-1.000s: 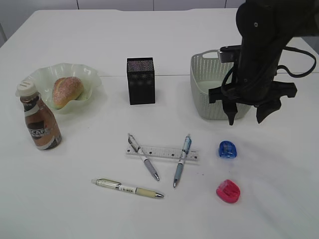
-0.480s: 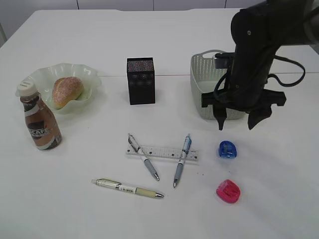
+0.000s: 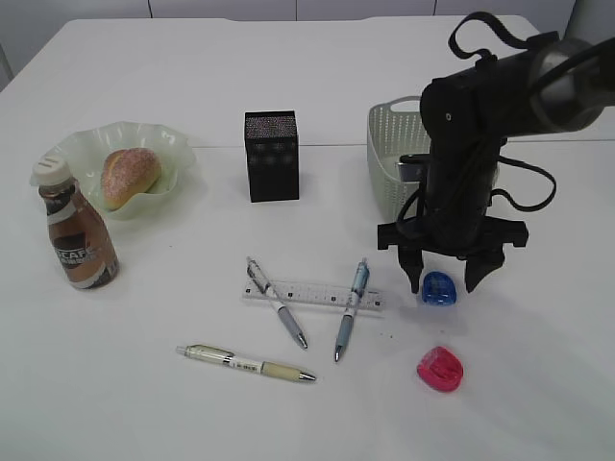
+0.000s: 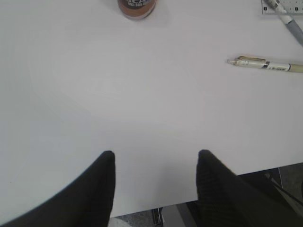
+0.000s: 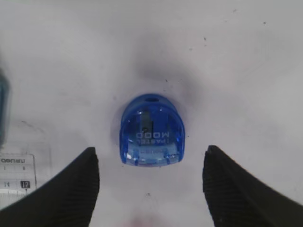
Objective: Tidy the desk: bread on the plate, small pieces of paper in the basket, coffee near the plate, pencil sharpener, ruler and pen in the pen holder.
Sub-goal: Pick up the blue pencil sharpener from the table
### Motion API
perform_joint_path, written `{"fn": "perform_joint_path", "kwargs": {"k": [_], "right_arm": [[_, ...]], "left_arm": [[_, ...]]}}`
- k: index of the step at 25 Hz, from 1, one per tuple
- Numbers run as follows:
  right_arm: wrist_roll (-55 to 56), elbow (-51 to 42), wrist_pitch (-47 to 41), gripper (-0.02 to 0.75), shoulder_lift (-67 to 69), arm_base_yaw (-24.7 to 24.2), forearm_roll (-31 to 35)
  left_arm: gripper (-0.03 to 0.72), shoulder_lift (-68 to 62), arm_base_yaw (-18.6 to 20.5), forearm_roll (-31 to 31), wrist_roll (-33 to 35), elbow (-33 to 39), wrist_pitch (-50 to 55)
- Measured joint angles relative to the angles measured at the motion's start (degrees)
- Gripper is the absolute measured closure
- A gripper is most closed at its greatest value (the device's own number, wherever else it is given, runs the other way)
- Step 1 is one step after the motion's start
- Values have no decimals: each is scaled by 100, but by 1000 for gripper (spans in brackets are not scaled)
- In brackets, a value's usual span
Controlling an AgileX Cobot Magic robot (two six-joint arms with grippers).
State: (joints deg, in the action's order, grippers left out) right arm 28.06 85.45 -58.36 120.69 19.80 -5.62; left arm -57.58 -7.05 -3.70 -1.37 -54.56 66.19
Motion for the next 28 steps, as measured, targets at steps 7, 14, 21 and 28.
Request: {"fn": "perform_joint_path", "kwargs": {"k": [7, 14, 21, 28], "right_arm": [[-17, 0, 293, 234, 88, 0, -26], [-27, 0, 462, 236, 88, 0, -26], [-30, 0, 462, 255, 88, 0, -112], [-30, 0, 480, 258, 88, 0, -167]], "left_arm": [[302, 0, 0, 0, 0, 0, 5], [307, 0, 0, 0, 0, 0, 5], [307, 0, 0, -8, 0, 0, 5], [307, 0, 0, -8, 0, 0, 5]]}}
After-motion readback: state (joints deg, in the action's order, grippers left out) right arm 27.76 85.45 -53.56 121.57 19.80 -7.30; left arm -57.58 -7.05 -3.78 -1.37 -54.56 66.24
